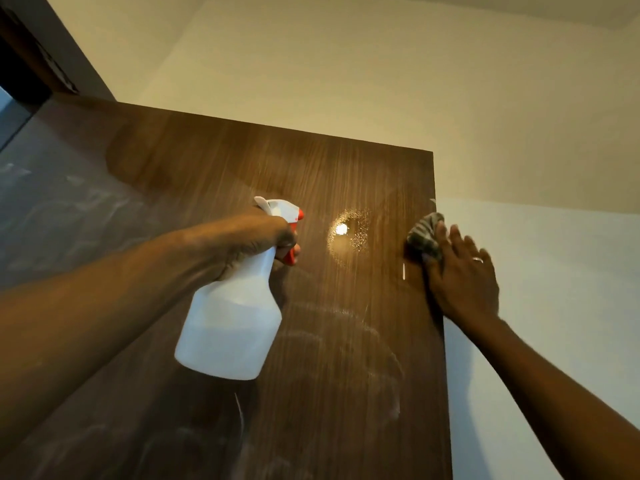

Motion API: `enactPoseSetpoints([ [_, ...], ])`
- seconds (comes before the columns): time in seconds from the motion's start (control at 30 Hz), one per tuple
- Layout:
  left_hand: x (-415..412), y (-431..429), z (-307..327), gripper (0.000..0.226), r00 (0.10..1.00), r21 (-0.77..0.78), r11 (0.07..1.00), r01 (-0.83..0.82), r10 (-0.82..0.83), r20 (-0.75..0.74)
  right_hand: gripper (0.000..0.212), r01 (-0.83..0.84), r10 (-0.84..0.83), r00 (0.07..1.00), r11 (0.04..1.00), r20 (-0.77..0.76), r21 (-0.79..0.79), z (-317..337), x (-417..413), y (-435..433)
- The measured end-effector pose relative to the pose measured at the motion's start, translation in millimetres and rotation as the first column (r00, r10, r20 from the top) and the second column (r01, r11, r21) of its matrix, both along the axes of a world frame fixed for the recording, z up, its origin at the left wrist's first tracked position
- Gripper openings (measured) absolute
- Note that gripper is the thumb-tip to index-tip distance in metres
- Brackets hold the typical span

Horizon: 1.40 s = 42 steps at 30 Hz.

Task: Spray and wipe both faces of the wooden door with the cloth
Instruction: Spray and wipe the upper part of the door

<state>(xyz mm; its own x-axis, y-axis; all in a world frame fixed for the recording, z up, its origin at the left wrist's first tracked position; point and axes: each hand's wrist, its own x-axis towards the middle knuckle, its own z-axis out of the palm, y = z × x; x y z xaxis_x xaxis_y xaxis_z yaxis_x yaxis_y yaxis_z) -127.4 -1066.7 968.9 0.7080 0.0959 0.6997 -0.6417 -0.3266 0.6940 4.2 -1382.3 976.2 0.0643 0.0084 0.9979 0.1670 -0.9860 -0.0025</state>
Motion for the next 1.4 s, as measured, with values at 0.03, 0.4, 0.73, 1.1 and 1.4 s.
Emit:
enactPoseSetpoints([
  [0.03, -1, 4, -2, 0.009, 1.000, 0.006, 1.000, -0.025, 0.025, 0.005, 0.063, -0.002, 0.002, 1.000, 0.999, 0.001, 0.050, 15, 3, 9],
  [0.4, -10, 36, 0, 0.013, 0.999, -0.002, 0.999, -0.042, 0.042, 0.005, 0.061, 0.041, -0.042, 0.999, 0.964, 0.002, -0.262, 18, -4, 97],
  [0.73, -12, 97, 1, 0.009, 0.999, 0.044, 0.999, -0.032, 0.031, 0.033, 0.062, 0.020, -0.016, 0.998, 0.997, -0.053, 0.079, 49, -9, 138],
  [1.1, -18, 163, -6, 0.011, 0.997, 0.007, 0.999, -0.050, 0.049, 0.058, 0.063, 0.042, -0.052, 0.994, 0.994, -0.097, -0.098, -22, -10, 165],
  [1.4, -22, 219, 1, 0.006, 0.997, 0.001, 1.000, -0.032, 0.031, 0.070, 0.061, 0.016, -0.016, 0.997, 1.000, -0.077, -0.004, 64, -13, 276],
])
